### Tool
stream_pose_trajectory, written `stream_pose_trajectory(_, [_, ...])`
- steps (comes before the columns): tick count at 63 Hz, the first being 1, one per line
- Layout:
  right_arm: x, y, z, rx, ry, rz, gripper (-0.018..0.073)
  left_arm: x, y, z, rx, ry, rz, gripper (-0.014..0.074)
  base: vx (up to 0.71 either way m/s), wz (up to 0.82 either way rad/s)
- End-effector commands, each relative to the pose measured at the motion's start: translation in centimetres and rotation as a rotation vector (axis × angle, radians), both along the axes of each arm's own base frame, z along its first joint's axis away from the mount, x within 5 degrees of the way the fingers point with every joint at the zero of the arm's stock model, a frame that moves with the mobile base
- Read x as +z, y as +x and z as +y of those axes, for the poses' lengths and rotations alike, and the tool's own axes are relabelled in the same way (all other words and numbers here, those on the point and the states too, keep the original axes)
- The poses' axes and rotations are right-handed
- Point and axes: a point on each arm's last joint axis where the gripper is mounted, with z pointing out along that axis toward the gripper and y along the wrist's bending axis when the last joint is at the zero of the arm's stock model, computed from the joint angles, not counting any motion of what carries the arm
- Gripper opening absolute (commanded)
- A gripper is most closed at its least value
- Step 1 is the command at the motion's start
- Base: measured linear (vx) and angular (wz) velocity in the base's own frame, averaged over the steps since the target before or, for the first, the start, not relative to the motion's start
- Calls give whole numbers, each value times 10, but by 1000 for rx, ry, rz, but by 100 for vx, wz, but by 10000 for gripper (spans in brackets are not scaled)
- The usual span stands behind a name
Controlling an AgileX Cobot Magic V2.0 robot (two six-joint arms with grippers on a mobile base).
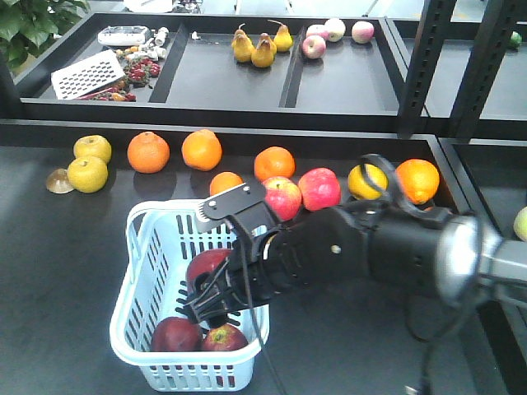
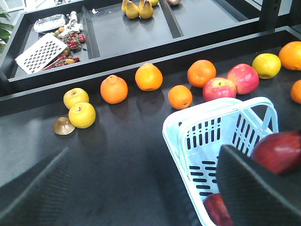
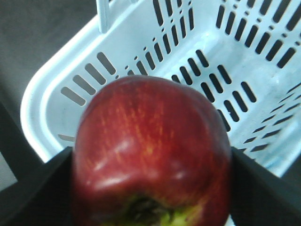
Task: Pick three apples into basket with both arms
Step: 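Carry the third red apple into the basket and release it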
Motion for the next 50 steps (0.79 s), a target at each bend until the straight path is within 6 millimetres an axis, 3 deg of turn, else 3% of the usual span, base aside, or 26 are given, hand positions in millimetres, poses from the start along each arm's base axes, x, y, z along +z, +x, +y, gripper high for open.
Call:
stream_pose_trajectory(1, [27, 5, 4, -4, 68, -78, 550, 14, 0, 0, -2, -34, -84, 590, 0, 0])
stream_pose_trajectory(10, [28, 5, 4, -3, 69, -79, 635, 14, 0, 0, -2, -34, -84, 590, 0, 0])
stream_pose_trajectory(27, [40, 1, -10, -15, 57, -43, 624, 14, 0, 0, -2, -34, -84, 590, 0, 0])
stream_pose_trajectory(40, [74, 0, -49, -58, 45, -58, 586, 14, 0, 0, -2, -34, -84, 590, 0, 0])
stream_pose_trajectory(50, [105, -4, -98, -137, 11, -80, 581, 14, 0, 0, -2, -34, -84, 590, 0, 0])
